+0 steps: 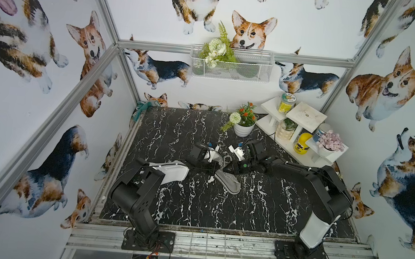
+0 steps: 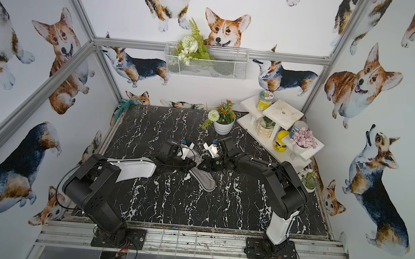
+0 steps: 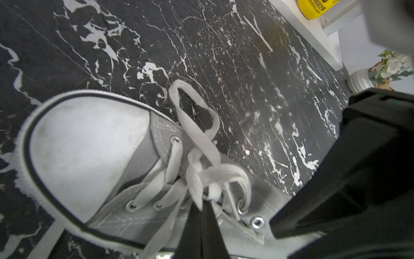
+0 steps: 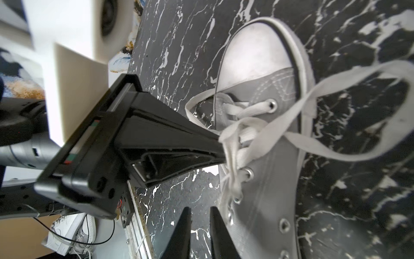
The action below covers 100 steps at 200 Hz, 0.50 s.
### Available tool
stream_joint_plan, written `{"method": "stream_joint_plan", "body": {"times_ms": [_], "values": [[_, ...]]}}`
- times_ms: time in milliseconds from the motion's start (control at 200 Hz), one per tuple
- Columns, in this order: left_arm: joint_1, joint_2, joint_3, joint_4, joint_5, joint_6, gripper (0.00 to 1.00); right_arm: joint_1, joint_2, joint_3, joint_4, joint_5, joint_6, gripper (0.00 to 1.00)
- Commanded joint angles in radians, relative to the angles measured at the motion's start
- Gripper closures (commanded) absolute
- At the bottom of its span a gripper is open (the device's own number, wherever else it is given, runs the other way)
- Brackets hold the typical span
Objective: Tie the shoes
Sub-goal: Tie the shoelace on the shoe.
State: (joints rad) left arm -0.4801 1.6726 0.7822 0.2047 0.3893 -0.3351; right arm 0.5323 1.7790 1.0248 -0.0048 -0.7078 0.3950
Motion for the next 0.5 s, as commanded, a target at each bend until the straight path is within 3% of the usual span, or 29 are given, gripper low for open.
{"method": "stream_joint_plan", "body": {"times_ms": [0, 495], "values": [[0.001, -0.005, -0.004, 0.018, 0.006, 0.001, 1.0, 0.005, 0.018, 0.016, 0.05, -0.017, 0.037, 0.8], [0.001, -0.008, -0.002, 0.015, 0.005, 0.002, 1.0, 0.002, 0.088, 0.105, -0.03, 0.092, 0.033, 0.79]]}}
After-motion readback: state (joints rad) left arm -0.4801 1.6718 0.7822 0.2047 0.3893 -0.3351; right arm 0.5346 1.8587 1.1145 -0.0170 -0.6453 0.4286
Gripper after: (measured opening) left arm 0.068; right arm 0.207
